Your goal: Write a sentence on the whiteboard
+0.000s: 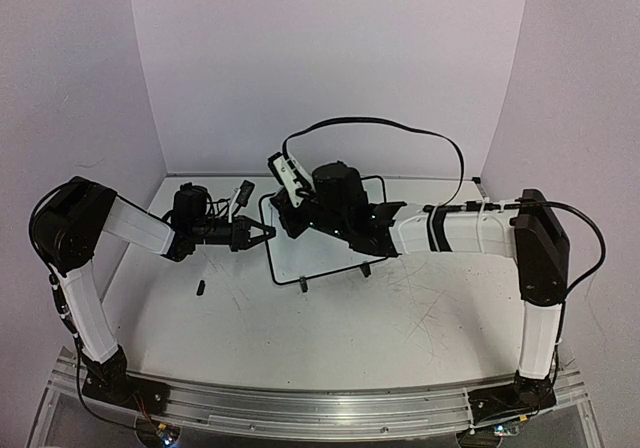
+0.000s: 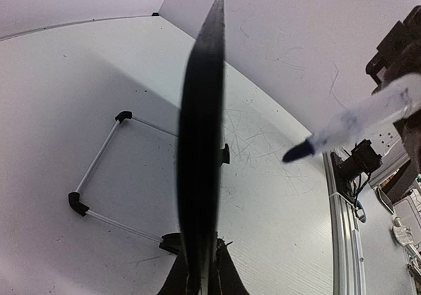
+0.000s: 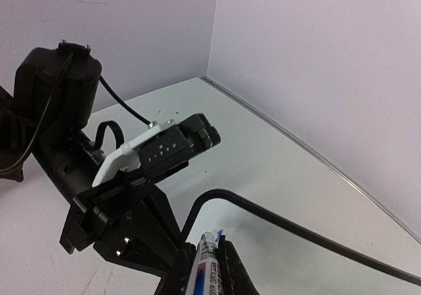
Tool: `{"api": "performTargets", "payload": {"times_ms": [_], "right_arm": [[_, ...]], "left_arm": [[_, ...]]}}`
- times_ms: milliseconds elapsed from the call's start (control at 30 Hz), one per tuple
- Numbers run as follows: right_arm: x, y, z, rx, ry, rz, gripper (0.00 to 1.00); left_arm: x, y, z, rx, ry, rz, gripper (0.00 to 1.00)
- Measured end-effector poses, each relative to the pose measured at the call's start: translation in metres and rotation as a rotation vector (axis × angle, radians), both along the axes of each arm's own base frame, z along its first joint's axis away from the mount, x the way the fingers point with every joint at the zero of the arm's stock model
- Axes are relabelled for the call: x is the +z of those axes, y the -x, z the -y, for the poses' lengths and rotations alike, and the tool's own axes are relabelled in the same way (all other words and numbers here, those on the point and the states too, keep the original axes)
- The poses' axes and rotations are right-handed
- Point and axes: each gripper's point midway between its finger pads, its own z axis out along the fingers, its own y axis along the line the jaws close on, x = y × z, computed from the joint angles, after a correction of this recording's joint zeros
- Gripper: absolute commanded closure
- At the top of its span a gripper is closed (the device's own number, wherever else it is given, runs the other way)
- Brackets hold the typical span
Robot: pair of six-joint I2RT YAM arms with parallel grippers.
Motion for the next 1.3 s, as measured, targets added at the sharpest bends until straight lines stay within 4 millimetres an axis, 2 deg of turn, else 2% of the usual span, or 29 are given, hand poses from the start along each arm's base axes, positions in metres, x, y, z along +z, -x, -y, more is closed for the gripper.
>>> {"api": "performTargets", "payload": {"times_ms": [200,433,800,1300], "right_arm": [[0.01,-0.006,0.0,-0.017,-0.016,0.017,1.0],[0.006,-0.01,0.001,-0.022,-0.01,0.013,1.0],[-0.01,-0.011,-0.002,-0.015,0.022,-0.008,1.0],[-0.007,-0.013,-0.001,-0.027,0.023,0.001,1.0]], "left_arm": [[0.0,0.0,0.0,0.0,0.0,0.0,1.0],[0.0,0.0,0.0,0.0,-0.002,-0.003,1.0],[0.0,0.0,0.0,-0.002,-0.003,0.002,1.0],[0.0,0.0,0.0,-0.003,-0.004,0.003,1.0]]}}
